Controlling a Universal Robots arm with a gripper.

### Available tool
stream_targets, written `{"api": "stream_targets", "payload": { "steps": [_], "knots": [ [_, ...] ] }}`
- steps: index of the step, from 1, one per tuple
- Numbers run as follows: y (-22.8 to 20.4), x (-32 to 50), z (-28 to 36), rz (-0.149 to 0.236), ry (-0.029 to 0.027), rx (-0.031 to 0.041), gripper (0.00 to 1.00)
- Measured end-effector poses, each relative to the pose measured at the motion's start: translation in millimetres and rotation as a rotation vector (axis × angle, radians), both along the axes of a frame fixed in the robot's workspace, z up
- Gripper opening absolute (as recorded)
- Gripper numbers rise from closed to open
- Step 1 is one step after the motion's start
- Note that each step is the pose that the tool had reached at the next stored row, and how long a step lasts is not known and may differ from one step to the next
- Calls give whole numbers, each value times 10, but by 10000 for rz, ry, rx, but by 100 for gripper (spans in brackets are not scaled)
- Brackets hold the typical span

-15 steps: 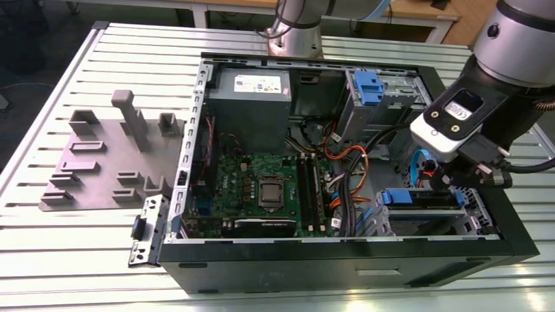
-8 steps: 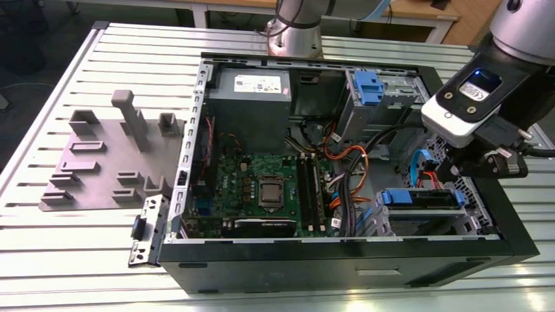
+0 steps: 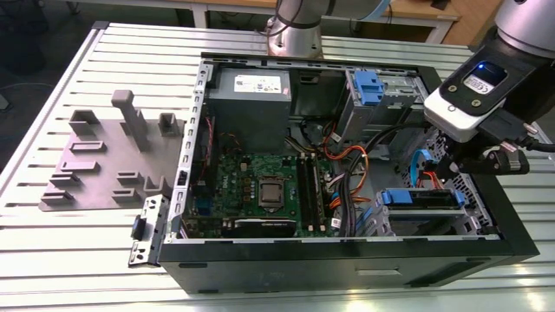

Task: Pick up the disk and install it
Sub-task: 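Insert the second disk wire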

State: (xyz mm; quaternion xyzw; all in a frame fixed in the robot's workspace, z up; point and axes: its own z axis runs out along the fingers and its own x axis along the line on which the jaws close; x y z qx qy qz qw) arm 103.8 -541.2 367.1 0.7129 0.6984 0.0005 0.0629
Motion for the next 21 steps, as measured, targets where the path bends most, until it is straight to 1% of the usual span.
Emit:
{"api": "stream_targets", "payload": {
  "steps": [1,2,5,8,11,13,19,21],
  "knots": [
    [4,1,1,0,35,3,11],
    [11,0,1,-1,59,4,11],
    [42,1,1,0,102,5,11],
    [84,1,1,-1,155,5,11],
    [131,2,1,-1,223,4,11],
    [145,2,0,-1,233,5,11],
    [148,3,0,-1,235,-5,11],
    [149,9,1,1,252,-10,11]
  ]
}}
